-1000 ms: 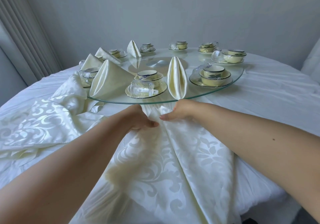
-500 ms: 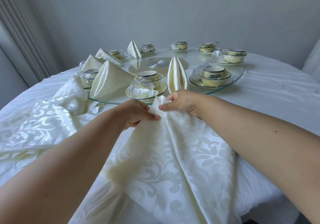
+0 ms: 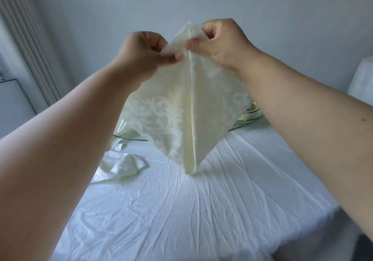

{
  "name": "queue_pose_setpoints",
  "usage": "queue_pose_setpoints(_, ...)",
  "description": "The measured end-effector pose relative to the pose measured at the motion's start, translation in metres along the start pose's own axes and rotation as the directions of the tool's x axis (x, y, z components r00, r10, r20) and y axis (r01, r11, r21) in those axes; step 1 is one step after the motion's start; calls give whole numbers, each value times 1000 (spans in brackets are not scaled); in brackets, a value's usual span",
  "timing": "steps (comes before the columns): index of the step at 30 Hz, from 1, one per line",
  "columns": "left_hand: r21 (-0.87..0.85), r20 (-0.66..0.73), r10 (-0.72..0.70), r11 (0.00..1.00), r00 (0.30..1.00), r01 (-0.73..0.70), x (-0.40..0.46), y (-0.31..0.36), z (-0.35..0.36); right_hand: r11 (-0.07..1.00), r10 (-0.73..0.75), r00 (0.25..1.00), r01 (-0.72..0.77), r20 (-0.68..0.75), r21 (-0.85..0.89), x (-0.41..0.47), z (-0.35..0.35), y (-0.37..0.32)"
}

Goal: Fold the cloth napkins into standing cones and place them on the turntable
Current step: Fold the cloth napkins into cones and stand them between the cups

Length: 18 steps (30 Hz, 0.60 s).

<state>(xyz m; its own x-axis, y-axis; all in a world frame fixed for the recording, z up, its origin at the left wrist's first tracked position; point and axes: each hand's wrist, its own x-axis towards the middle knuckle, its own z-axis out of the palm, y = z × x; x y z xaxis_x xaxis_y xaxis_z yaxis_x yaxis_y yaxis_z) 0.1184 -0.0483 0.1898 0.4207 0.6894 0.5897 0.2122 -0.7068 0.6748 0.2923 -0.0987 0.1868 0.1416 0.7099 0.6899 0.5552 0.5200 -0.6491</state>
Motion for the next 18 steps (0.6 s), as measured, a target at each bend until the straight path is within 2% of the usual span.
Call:
queue_pose_setpoints(3,109,-23,129,986,991,-126,-20,16,-9,995,-93,994,96,64,-38,-18,-10,-23)
queue_pose_setpoints(5,160,29,165,973,986,-167,-42,16,-11,994,-98,983,105,154,-37,-44,-13,-32)
queue_pose_setpoints(7,237,122,171,952,978,-196,-71,12,-10,997,-47,965,62,257,-51,-76,-13,-36)
queue_pose_setpoints(9,245,236,109,955,966,-167,-101,-1,-6,999,46,923,-44,382,-14,-114,-10,-31)
queue_pose_setpoints(11,159,427,5,984,904,-81,-132,-16,-2,987,119,852,-158,511,34,-151,-7,-21)
queue_pose_setpoints(12,59,556,-21,998,831,-14,-146,-24,0,977,147,817,-208,558,48,-166,-5,-16)
queue_pose_setpoints(14,-172,753,-30,955,658,240,-163,-41,7,948,191,759,-306,623,82,-190,-2,-7)
queue_pose_setpoints(16,-223,807,-112,852,581,474,-169,-65,19,918,219,707,-384,673,104,-207,1,0)
queue_pose_setpoints(18,-181,848,-186,778,496,601,-171,-79,34,909,251,664,-411,705,63,-215,5,5)
